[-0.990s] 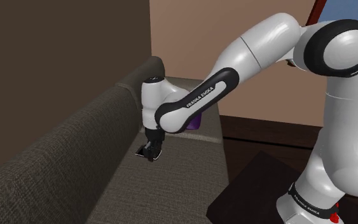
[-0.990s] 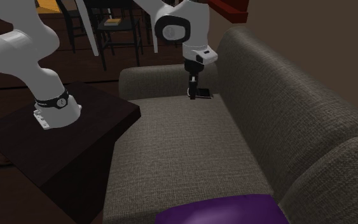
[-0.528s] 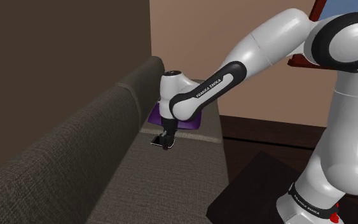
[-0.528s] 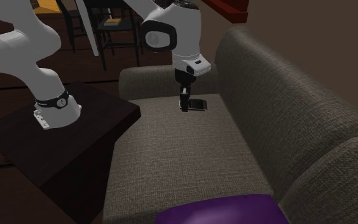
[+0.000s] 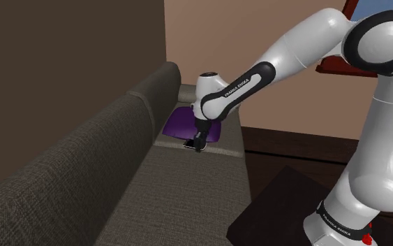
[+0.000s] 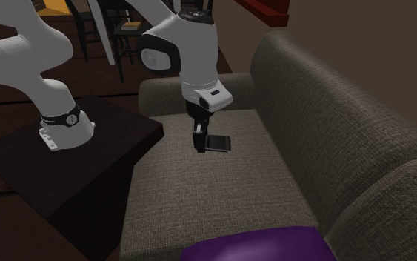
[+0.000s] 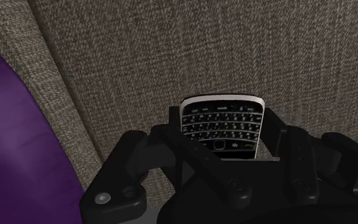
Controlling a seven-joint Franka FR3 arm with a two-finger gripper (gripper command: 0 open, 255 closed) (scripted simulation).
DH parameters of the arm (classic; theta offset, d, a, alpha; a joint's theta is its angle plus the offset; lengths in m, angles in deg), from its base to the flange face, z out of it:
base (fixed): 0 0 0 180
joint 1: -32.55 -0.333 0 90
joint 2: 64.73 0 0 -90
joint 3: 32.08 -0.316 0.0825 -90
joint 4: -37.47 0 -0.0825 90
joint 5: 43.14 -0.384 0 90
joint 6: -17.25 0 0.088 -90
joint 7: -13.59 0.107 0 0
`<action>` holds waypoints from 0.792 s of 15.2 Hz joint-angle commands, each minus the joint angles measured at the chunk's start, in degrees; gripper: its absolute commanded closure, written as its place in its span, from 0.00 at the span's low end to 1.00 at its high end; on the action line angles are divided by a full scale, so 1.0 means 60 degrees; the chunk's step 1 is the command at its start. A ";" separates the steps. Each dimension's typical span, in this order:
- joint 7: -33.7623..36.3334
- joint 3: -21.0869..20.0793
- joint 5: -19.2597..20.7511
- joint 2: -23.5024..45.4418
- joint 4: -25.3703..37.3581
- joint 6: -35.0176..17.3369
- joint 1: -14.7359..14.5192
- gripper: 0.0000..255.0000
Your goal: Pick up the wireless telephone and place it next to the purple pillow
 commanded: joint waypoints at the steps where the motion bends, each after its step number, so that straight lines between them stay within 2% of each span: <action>1: -0.0497 0.0145 -0.0077 -0.0075 -0.0061 0.0017 0.0279 1.00; 12: -0.3173 0.1061 -0.0355 0.0249 0.0452 0.0236 0.1848 1.00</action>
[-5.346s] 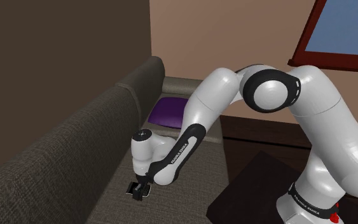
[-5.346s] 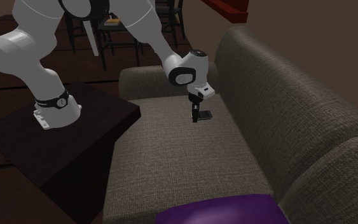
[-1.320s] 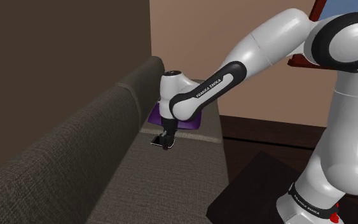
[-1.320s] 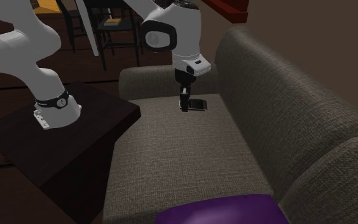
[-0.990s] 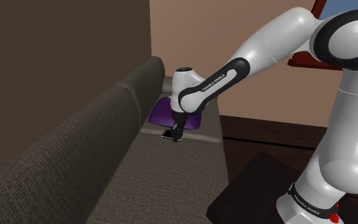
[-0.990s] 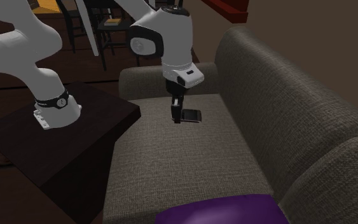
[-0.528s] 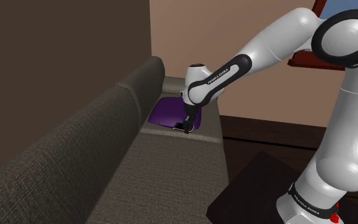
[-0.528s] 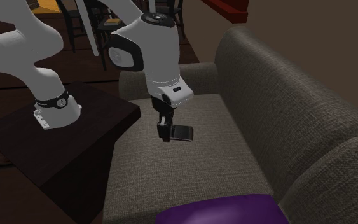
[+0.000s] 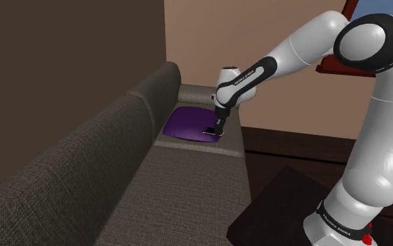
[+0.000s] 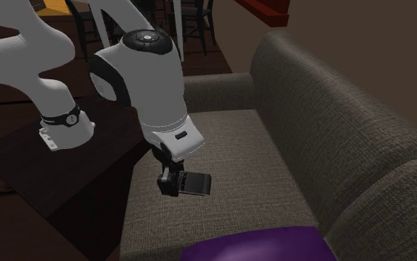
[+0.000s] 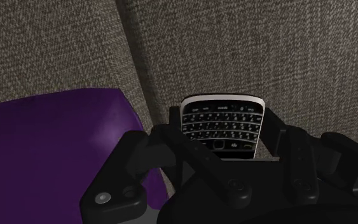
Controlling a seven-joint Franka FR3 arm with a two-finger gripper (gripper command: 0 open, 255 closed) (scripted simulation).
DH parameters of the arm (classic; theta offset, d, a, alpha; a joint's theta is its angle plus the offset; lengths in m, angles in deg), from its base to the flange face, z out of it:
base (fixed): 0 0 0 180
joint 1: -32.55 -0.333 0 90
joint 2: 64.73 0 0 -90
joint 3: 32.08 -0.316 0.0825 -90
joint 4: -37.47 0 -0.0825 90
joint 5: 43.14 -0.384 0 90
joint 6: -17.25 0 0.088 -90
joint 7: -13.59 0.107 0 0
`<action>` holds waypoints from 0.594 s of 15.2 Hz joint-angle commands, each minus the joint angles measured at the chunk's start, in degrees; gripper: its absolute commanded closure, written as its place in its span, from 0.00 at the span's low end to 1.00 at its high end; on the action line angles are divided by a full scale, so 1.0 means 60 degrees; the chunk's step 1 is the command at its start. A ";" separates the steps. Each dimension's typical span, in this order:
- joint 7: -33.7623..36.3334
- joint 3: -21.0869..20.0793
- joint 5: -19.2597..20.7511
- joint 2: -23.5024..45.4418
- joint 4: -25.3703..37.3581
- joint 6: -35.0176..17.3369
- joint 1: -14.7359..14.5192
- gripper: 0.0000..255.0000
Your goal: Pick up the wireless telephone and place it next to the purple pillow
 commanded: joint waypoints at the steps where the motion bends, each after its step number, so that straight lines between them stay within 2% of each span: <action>1: -0.0514 0.0168 -0.0048 0.0137 0.0260 0.0129 0.0300 1.00; 9: -0.2267 0.0711 -0.0235 0.0993 0.1561 0.0611 0.1399 1.00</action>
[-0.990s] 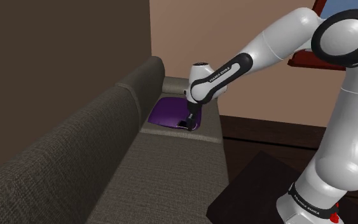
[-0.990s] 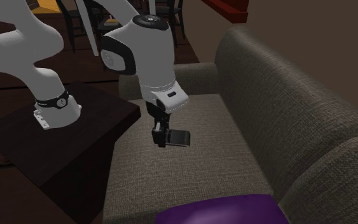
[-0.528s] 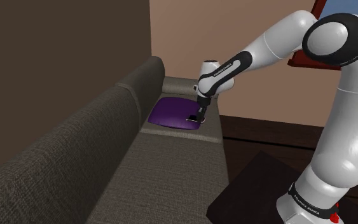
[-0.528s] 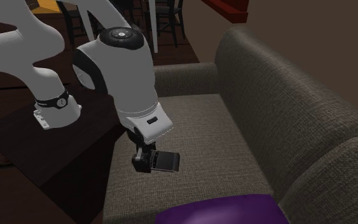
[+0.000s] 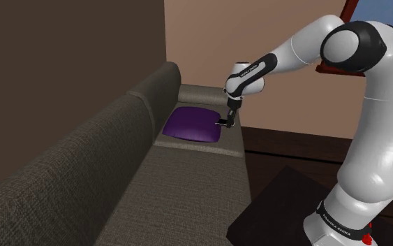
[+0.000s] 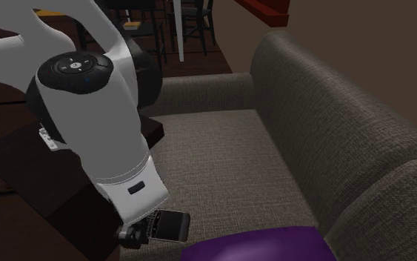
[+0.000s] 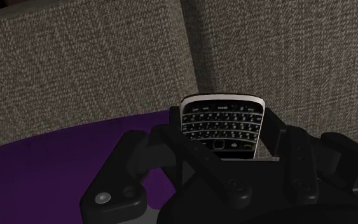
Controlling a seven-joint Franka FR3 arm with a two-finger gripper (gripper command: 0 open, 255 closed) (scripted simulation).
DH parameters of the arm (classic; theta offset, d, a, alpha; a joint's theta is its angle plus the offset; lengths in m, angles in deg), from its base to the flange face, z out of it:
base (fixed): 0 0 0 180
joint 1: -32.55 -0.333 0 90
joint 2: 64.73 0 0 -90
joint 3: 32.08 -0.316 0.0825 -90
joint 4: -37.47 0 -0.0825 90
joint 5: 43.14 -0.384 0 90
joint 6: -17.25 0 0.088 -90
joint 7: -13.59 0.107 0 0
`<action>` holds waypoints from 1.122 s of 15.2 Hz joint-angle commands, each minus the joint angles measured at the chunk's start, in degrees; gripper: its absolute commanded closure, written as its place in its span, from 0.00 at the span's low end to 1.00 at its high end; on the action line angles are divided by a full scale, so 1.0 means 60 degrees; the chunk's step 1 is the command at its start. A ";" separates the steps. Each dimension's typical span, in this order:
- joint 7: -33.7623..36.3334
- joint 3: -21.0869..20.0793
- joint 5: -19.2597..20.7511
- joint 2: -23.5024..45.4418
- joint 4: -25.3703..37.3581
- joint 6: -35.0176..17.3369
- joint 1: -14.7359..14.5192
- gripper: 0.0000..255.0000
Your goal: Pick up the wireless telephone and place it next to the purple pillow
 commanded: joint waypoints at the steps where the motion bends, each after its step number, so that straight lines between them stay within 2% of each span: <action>1: -0.0461 0.0131 -0.0051 0.0383 0.0489 0.0118 0.0291 1.00; 6: -0.1491 0.0388 -0.0187 0.1240 0.1836 0.0636 0.1015 1.00; 17: -0.1552 0.0347 -0.0249 0.2131 0.1653 -0.0437 0.1040 1.00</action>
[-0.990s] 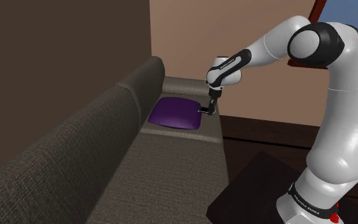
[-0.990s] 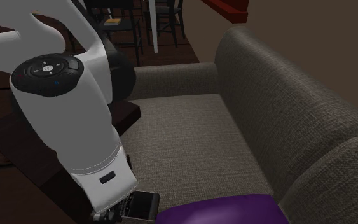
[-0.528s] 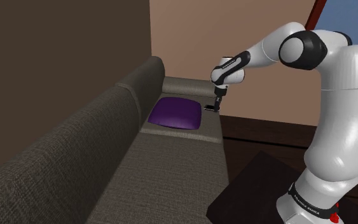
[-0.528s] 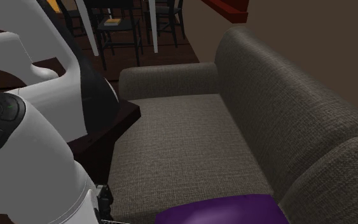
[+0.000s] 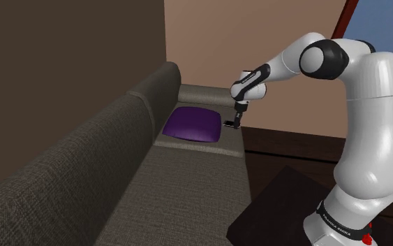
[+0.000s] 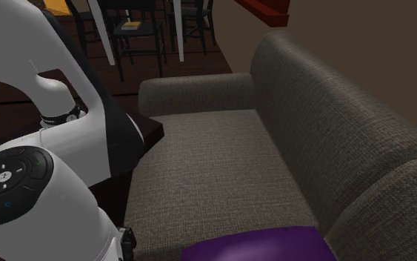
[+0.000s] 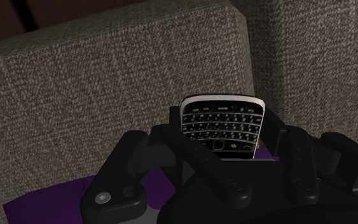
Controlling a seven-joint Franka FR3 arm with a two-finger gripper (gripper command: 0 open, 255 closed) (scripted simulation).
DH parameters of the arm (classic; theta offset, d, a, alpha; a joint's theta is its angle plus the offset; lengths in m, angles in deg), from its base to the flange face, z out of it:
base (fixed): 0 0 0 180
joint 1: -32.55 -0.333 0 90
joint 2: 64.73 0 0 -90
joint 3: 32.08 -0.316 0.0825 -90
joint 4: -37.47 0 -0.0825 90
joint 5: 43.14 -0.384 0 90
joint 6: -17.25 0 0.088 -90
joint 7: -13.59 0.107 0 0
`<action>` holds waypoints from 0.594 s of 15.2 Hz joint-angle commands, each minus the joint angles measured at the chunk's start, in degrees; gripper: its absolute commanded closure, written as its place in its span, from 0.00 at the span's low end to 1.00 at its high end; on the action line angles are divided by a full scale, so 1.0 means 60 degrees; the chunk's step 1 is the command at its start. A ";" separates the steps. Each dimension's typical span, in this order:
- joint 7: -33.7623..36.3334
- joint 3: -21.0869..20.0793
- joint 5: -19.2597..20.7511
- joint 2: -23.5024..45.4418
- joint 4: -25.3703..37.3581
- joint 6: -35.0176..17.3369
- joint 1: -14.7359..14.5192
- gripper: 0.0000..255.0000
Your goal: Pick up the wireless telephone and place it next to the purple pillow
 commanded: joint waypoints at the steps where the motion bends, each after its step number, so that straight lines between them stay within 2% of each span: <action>1: -0.0001 -0.0009 -0.0011 0.0159 -0.0016 -0.0181 -0.0004 1.00; 9: -0.0047 -0.0043 -0.0058 0.0916 0.0035 -0.0887 0.0018 1.00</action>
